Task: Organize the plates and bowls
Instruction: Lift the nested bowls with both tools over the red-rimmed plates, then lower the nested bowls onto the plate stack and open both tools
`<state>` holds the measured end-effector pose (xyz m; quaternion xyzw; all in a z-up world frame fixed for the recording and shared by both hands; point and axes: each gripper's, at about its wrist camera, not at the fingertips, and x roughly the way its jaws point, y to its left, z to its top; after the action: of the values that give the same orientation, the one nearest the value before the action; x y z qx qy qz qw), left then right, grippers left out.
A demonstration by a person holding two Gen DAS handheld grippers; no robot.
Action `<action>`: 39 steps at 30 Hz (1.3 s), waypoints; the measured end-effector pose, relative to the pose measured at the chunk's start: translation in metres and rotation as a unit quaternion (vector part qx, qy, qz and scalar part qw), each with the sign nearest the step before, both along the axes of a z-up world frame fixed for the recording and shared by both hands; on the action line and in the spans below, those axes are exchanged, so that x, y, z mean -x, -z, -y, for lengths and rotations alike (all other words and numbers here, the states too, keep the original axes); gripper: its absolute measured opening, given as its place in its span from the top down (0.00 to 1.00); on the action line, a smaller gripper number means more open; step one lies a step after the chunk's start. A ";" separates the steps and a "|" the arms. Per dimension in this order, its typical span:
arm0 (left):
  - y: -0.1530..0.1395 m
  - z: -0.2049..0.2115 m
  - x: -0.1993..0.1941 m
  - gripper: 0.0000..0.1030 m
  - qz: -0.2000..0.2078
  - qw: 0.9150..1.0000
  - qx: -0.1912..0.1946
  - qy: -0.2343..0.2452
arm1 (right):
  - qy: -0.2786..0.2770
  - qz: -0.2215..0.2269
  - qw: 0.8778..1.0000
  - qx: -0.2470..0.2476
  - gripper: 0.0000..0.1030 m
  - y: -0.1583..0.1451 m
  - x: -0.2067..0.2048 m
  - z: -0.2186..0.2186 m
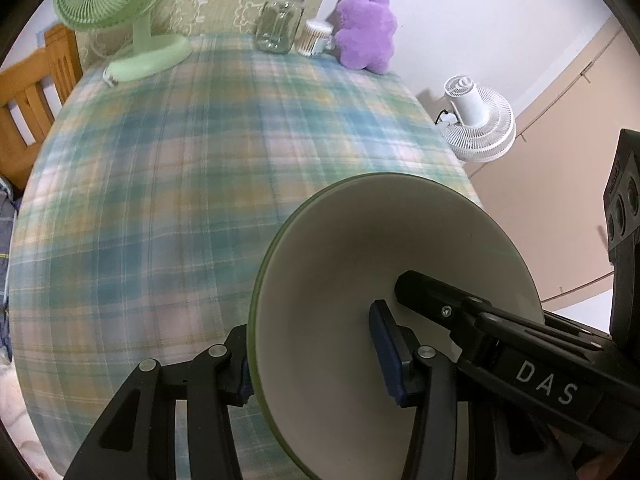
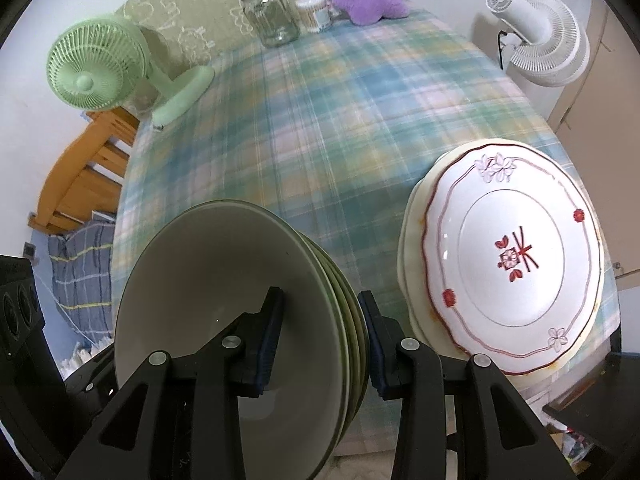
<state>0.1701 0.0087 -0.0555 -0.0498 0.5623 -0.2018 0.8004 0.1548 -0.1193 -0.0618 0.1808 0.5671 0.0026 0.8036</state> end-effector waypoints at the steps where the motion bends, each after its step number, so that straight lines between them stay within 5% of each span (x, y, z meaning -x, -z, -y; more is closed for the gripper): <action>1: -0.001 0.003 0.001 0.53 0.003 1.000 -0.001 -0.001 | -0.001 0.003 1.000 -0.002 0.60 -0.002 0.001 0.002; 21: -0.021 0.095 0.007 0.53 0.015 0.997 -0.005 -0.077 | -0.077 0.027 0.997 -0.005 0.60 -0.024 -0.002 0.094; 39: 0.002 0.166 0.010 0.53 -0.012 0.993 0.013 -0.116 | -0.111 0.008 0.994 0.009 0.60 -0.007 -0.010 0.168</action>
<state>0.1599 -0.1575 -0.0572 -0.1272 0.5599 -0.1143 0.8107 0.1648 -0.2877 -0.0547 0.1098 0.5772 0.0878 0.8044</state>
